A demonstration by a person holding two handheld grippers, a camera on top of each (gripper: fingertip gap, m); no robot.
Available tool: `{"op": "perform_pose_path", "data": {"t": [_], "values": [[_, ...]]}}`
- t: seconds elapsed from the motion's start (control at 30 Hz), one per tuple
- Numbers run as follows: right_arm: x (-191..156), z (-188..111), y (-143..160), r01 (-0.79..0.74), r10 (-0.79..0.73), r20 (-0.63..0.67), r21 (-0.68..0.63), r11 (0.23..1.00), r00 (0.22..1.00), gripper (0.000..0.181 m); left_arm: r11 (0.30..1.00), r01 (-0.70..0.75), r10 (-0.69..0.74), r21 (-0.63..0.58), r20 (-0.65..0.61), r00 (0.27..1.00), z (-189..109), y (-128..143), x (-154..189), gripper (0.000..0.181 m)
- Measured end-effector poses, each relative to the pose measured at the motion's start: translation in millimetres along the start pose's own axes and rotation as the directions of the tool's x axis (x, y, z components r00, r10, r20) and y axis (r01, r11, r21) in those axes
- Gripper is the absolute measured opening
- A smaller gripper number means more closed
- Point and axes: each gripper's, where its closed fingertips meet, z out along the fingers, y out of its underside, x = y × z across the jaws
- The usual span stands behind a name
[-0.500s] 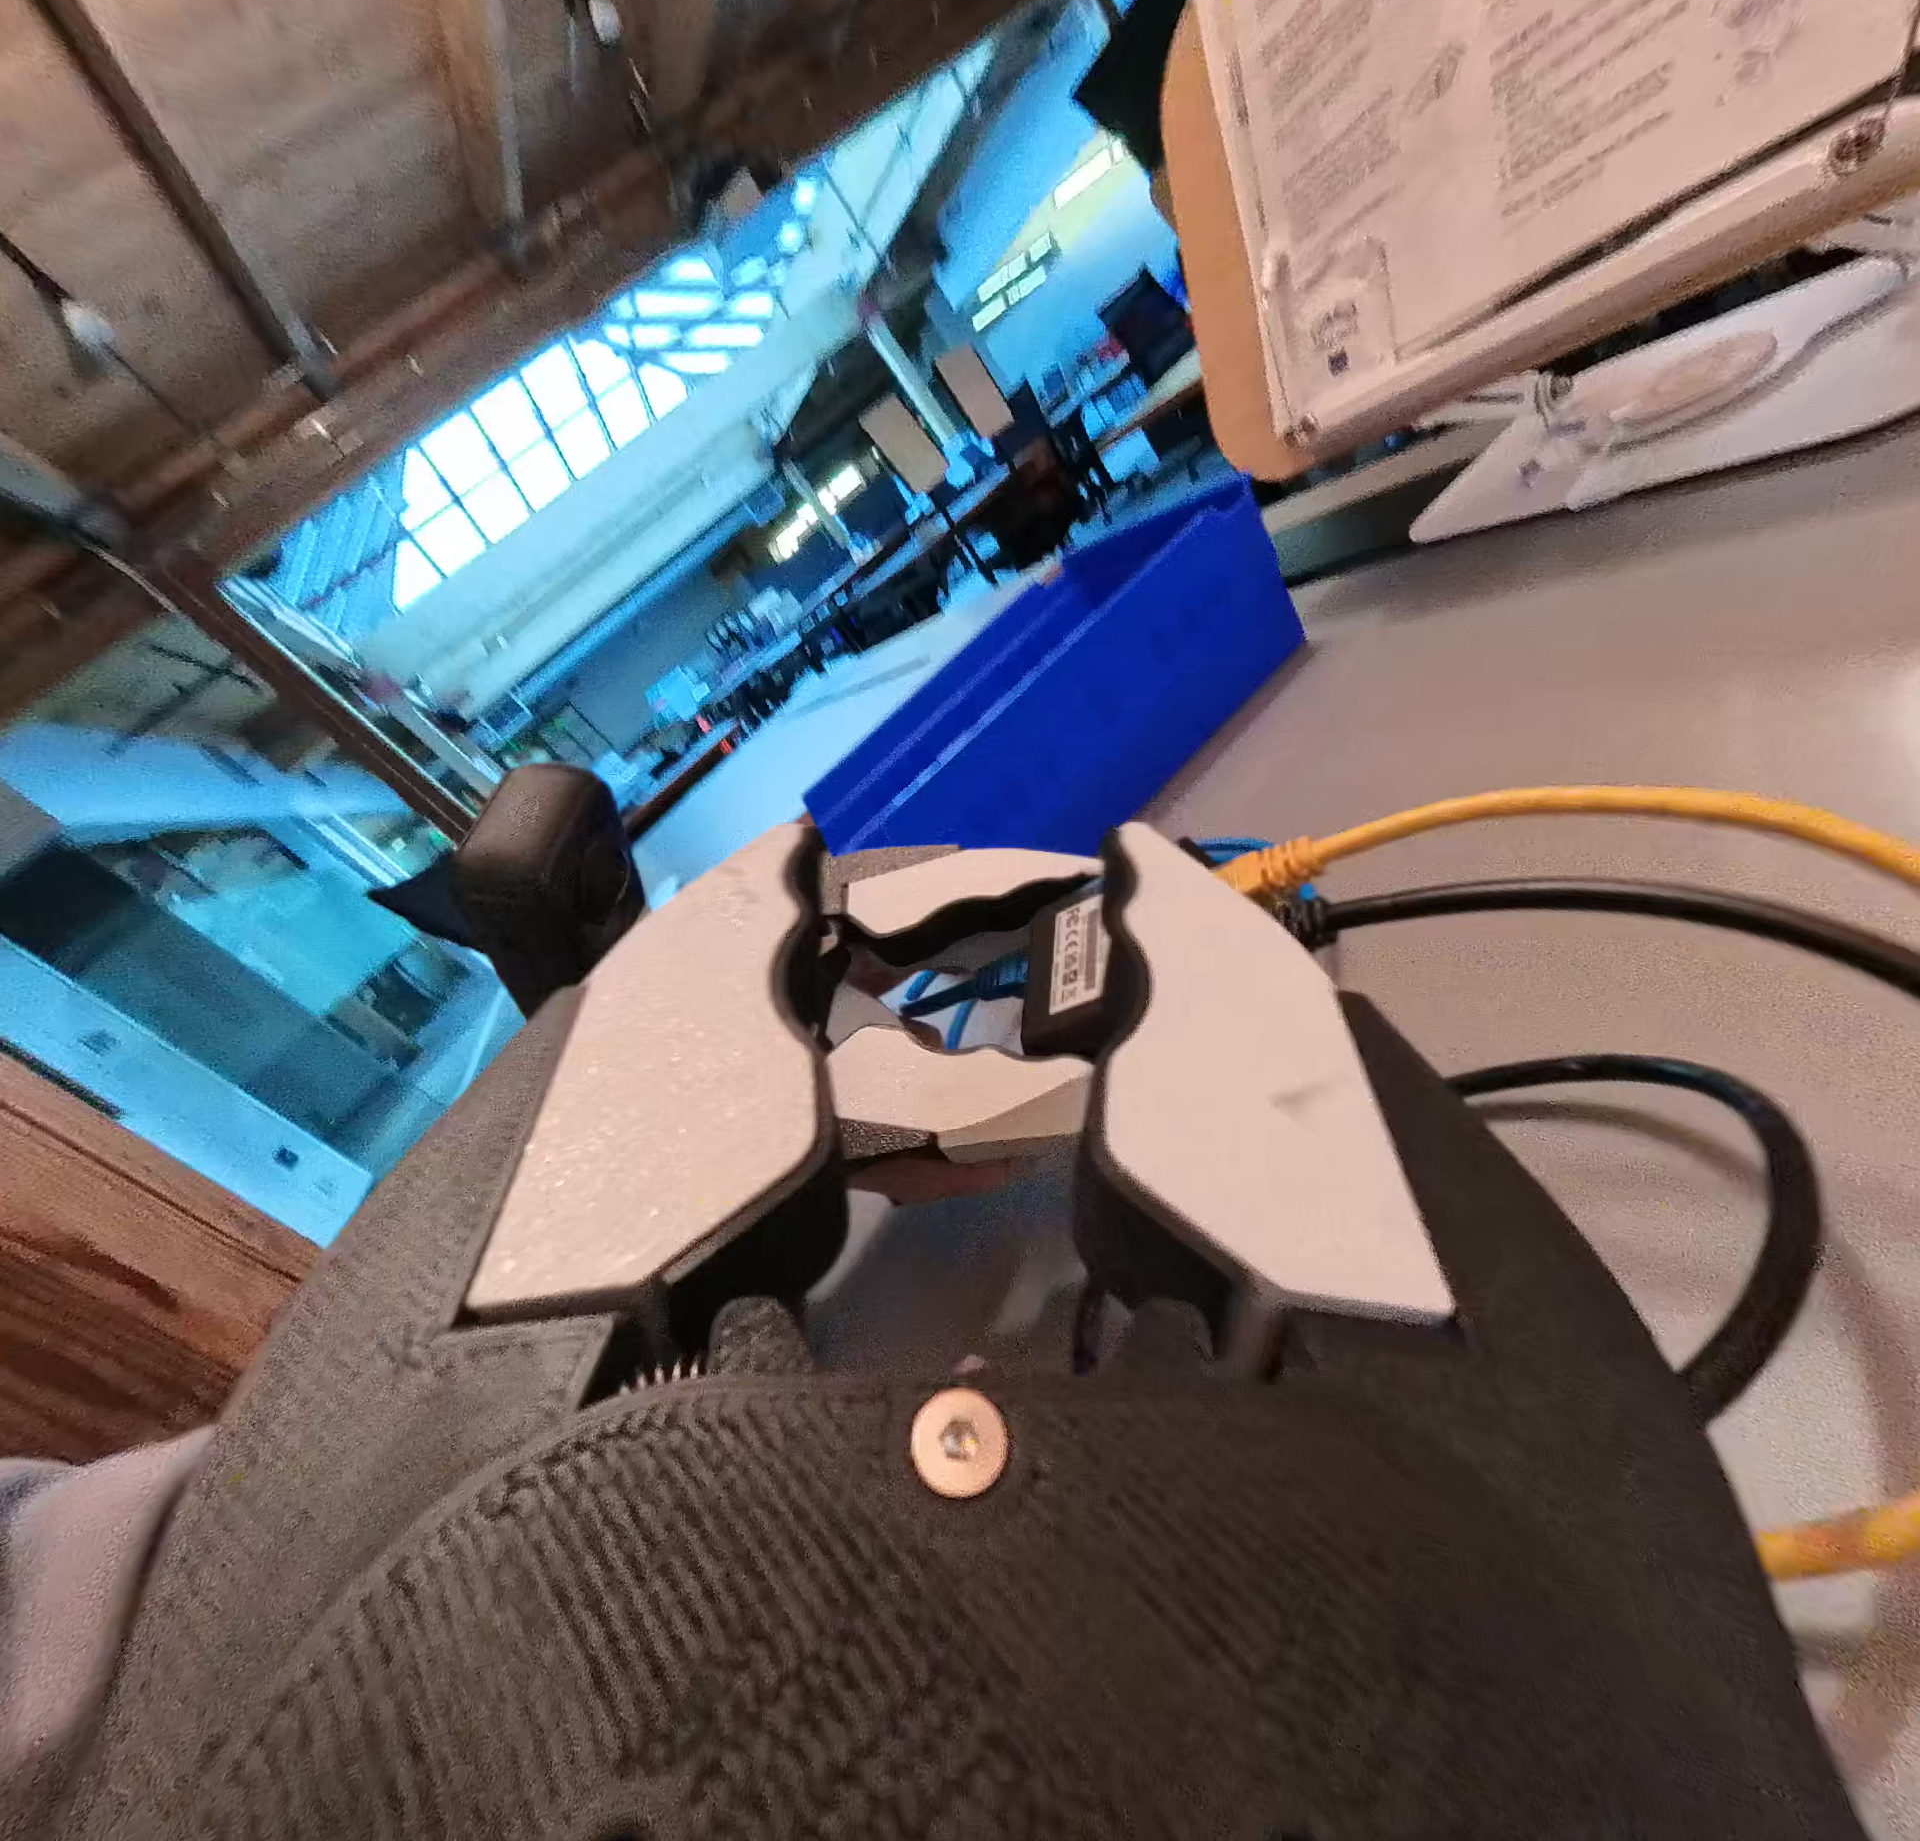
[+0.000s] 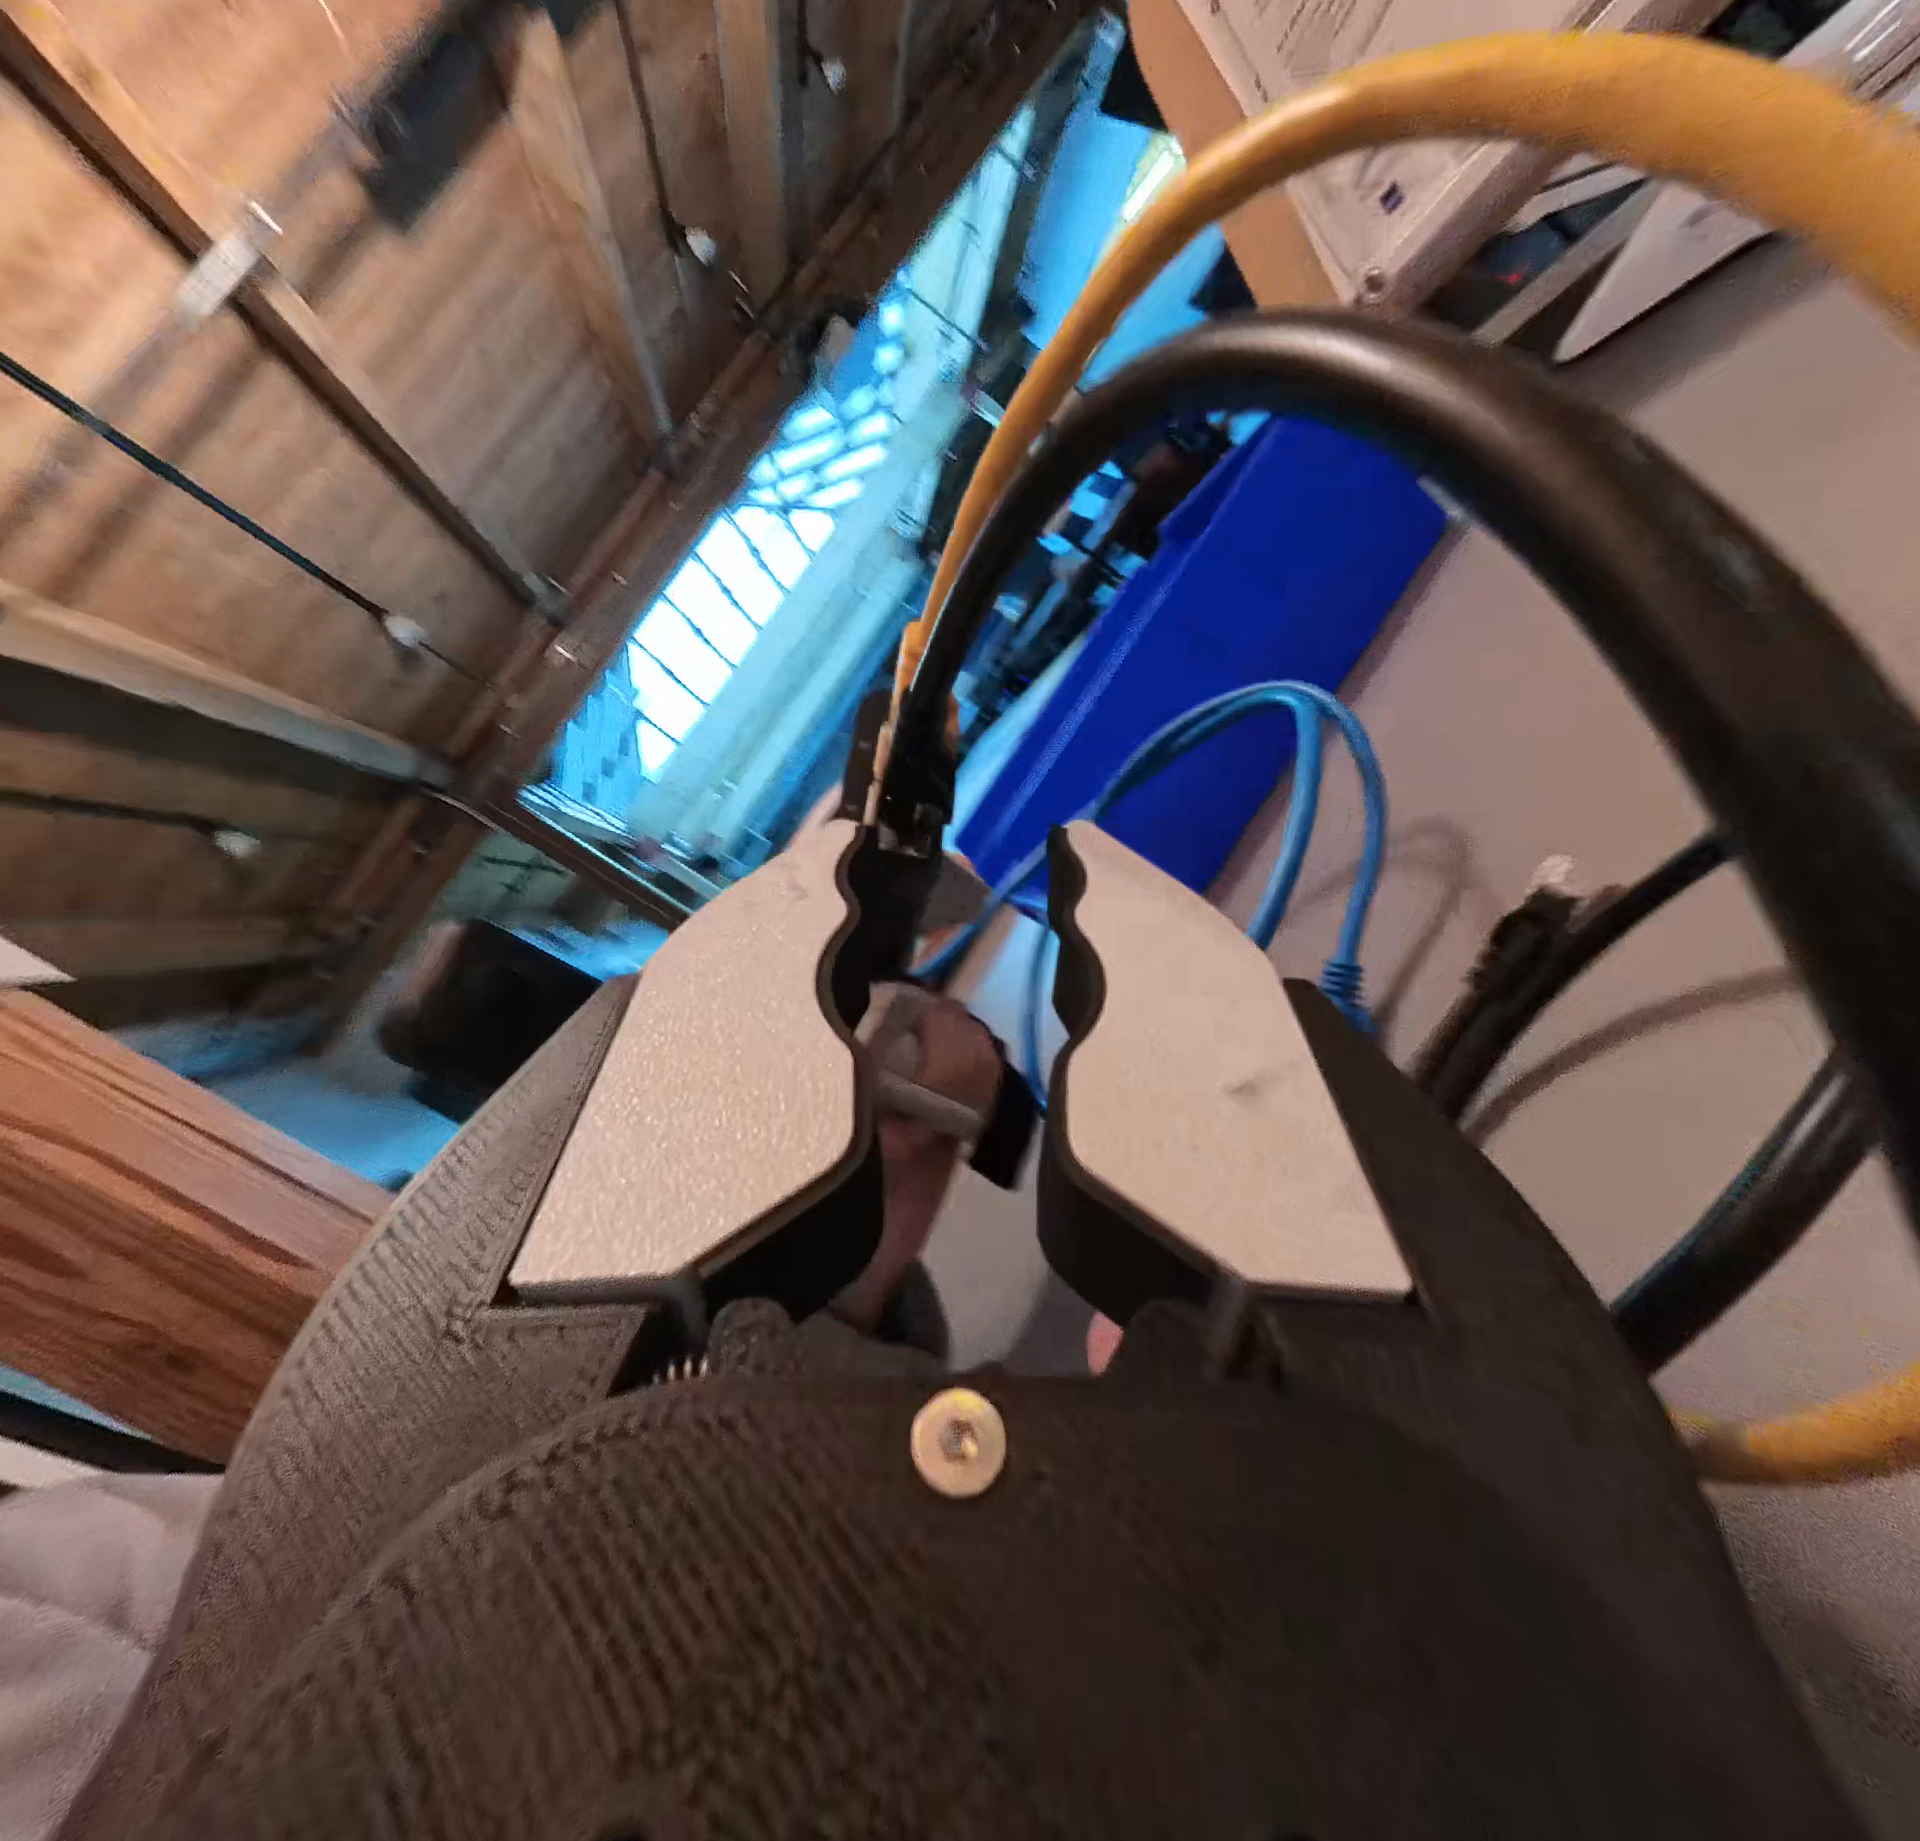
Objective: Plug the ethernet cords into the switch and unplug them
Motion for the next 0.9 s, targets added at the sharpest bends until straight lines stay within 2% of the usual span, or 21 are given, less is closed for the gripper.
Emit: {"op": "perform_pose_path", "data": {"t": [0.07,0.2,0.33,0.67,0.8,0.9], "values": [[-5,0,0,-0.083,0.081,0.066,0.030,0.996,0.995,0.027,1.000,0.001,0.000,-0.009,0.004,1.000,0,4,2,0.061],[-1,2,11,-0.108,0.106,0.060,0.022,0.994,0.992,0.029,1.000,-0.010,0.010,-0.020,-0.008,1.000,0,11,10,0.061],[5,-5,7,-0.162,0.157,0.052,0.116,0.980,0.986,0.014,1.000,0.009,-0.009,-0.019,-0.019,1.000,2,13,17,0.061],[7,-24,11,-0.240,0.226,0.086,0.246,0.939,0.970,0.014,1.000,-0.030,0.030,-0.005,-0.054,0.998,5,14,34,0.061],[5,-33,17,-0.194,0.182,0.071,0.289,0.937,0.981,0.014,0.997,-0.074,0.073,-0.009,-0.099,0.992,3,15,44,0.061],[-1,-37,17,-0.209,0.195,0.074,0.307,0.928,0.978,0.014,0.999,-0.043,0.044,0.024,-0.071,0.996,2,12,50,0.061]]}}
